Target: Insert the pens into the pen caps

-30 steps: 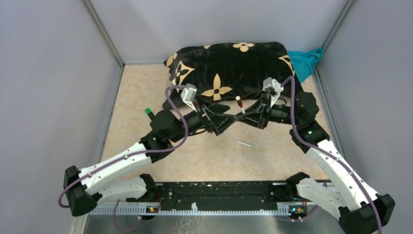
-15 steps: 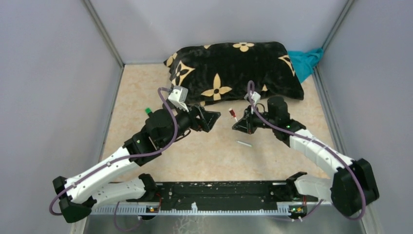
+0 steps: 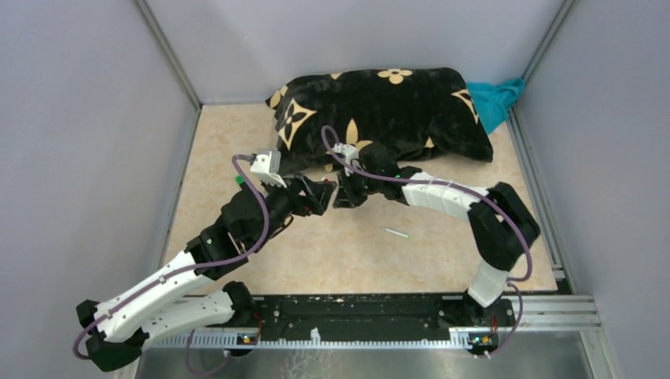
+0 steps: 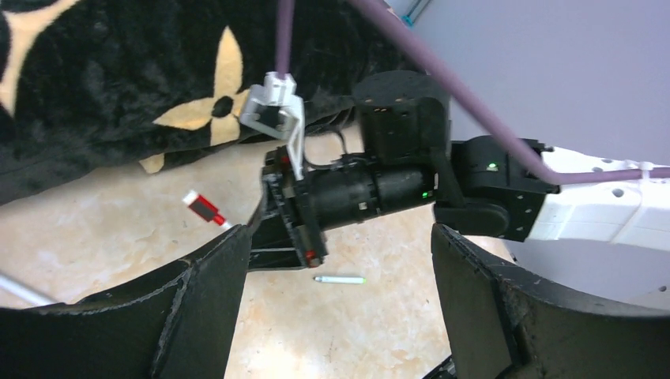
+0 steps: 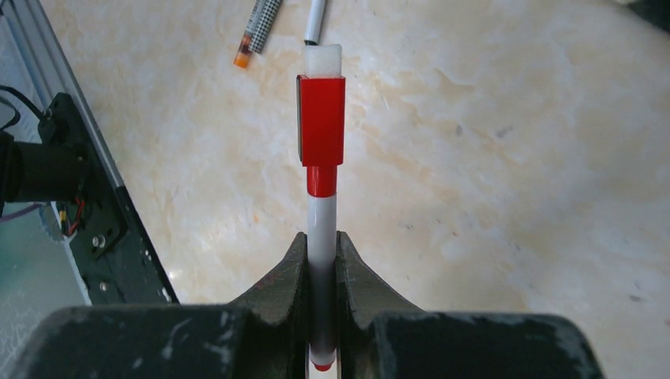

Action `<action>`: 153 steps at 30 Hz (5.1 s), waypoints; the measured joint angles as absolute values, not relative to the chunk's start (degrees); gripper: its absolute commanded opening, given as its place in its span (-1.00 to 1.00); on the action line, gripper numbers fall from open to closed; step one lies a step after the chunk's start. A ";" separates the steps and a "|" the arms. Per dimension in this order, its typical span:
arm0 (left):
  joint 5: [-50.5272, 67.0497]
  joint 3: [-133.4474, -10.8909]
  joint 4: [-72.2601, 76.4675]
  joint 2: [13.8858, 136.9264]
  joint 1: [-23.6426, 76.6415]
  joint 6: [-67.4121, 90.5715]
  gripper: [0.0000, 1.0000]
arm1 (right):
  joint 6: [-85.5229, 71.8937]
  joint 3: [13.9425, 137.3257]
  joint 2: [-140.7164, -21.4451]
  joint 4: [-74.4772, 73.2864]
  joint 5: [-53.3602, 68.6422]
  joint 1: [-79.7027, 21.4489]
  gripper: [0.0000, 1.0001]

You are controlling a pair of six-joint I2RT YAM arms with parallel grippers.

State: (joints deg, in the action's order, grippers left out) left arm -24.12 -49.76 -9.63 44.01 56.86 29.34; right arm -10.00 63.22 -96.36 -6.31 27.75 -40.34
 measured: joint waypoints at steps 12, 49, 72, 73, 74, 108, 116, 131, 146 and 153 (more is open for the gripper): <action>-30.72 -49.50 -13.80 40.47 56.86 29.67 0.78 | -16.40 77.54 -112.64 -6.83 21.85 -47.51 -1.00; -35.11 -49.47 -12.51 41.69 56.86 19.35 0.84 | -20.18 84.16 -122.17 -5.58 16.23 -50.17 -0.74; -34.83 -48.45 -10.41 42.11 56.86 22.74 0.81 | -23.77 84.53 -121.86 -4.38 24.60 -49.60 -0.08; -34.74 -48.36 -10.24 42.22 56.86 23.07 0.81 | -23.62 84.51 -121.62 -4.25 25.78 -49.36 -0.07; -34.61 -48.27 -10.17 42.30 56.86 23.40 0.81 | -23.46 84.44 -121.23 -4.25 26.72 -49.17 -0.06; -24.49 -32.40 6.68 46.19 56.73 42.63 0.94 | 27.03 53.08 -82.37 -34.22 40.75 -24.84 0.26; -22.46 -32.40 7.35 50.85 56.25 42.63 0.93 | 27.40 45.56 -80.20 -30.89 30.87 -24.62 0.17; -20.86 -32.40 7.31 52.82 56.14 44.10 0.92 | 26.92 43.55 -81.58 -25.54 25.17 -25.96 -0.24; -20.91 -32.40 7.33 52.82 56.10 44.14 0.91 | 28.56 45.47 -87.15 -25.61 19.70 -29.74 -0.48; -20.86 -32.40 7.38 52.82 56.07 44.16 0.89 | 30.04 44.47 -86.00 -24.67 15.92 -31.51 -0.67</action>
